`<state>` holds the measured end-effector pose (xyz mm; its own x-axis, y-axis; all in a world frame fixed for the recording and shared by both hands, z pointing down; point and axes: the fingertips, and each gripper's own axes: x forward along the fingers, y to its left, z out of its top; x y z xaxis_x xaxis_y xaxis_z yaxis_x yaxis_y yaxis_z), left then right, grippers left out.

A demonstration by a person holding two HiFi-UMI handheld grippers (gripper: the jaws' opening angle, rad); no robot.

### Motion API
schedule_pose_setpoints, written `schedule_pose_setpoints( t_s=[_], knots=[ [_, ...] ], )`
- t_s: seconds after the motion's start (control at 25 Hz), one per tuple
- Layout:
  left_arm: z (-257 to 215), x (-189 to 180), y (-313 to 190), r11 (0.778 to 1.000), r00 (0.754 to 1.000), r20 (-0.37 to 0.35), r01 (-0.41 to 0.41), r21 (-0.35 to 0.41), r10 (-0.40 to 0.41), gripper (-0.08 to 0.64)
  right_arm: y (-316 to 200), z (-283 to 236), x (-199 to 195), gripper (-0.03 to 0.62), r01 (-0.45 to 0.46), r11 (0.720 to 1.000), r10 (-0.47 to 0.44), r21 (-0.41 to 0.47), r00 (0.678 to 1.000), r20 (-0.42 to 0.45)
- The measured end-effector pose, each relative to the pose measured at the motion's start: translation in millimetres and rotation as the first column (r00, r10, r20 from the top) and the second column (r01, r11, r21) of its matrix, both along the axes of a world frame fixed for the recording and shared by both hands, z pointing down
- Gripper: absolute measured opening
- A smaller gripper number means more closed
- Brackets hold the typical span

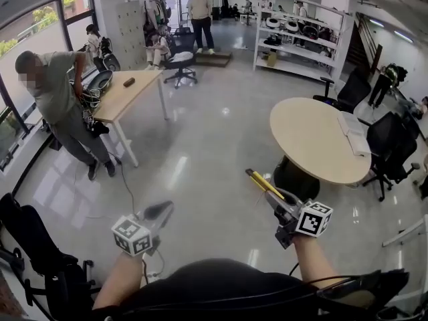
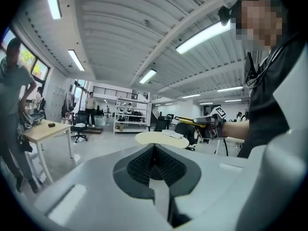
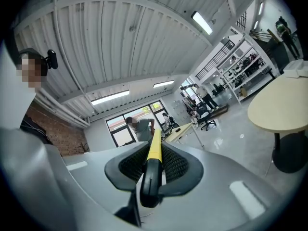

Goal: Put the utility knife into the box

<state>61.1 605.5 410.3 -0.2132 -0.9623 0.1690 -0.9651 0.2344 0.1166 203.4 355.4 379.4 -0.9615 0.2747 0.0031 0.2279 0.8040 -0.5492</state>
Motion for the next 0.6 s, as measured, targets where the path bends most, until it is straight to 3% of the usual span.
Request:
schedule_pose_setpoints(
  t_s=[0.32, 0.6],
  knots=[
    [15, -62, -45, 0.999, 0.998, -0.047, -0.039, 0.025, 0.040, 0.000, -45, 15, -47, 0.089, -0.055, 0.998, 0.055, 0.003, 0.998, -0.035],
    [13, -195, -82, 0.987, 0.987, -0.074, -0.139, 0.078, 0.145, 0.000, -65, 6, -161, 0.089, -0.155, 0.987, 0.157, 0.030, 0.987, -0.036]
  ],
)
